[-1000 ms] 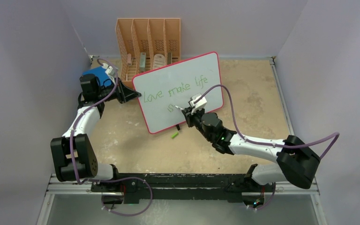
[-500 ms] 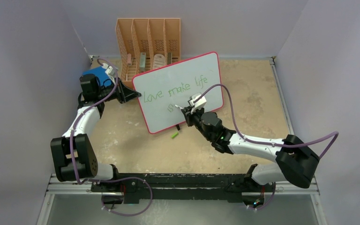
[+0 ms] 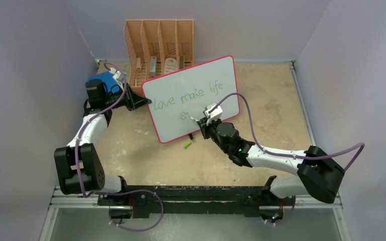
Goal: Write a sentence on the whiteboard
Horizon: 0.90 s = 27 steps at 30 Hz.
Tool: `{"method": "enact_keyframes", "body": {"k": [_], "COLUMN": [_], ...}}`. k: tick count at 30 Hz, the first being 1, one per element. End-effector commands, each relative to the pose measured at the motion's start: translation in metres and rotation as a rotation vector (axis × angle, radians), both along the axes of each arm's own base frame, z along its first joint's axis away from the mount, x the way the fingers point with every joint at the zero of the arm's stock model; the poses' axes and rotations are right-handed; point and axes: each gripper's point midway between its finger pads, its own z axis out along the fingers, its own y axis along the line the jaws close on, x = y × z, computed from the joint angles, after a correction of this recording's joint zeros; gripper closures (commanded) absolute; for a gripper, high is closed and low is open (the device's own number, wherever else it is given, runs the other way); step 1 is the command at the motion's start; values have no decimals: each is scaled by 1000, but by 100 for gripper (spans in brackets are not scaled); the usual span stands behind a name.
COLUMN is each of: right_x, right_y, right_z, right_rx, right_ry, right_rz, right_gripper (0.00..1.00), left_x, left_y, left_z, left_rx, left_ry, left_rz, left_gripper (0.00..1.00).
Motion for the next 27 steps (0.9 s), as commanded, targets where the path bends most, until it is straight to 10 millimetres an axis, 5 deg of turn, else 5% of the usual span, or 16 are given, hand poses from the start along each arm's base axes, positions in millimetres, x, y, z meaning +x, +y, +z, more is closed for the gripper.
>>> {"method": "enact_keyframes", "body": {"k": [1,27], "right_x": [-1,30], "right_y": [-9,-5], "right_z": [-5,43], "right_rx": [-13,49], "right_ry": [16,-83], "right_rz": [-25,-52], "right_gripper": [100,100], "left_x": [4,4], "left_y": [3,3], "left_z": [22,22], "left_rx": [39,38], "left_ry": [-140,-140], "left_rz": [4,-1], "left_gripper": [100,100]}}
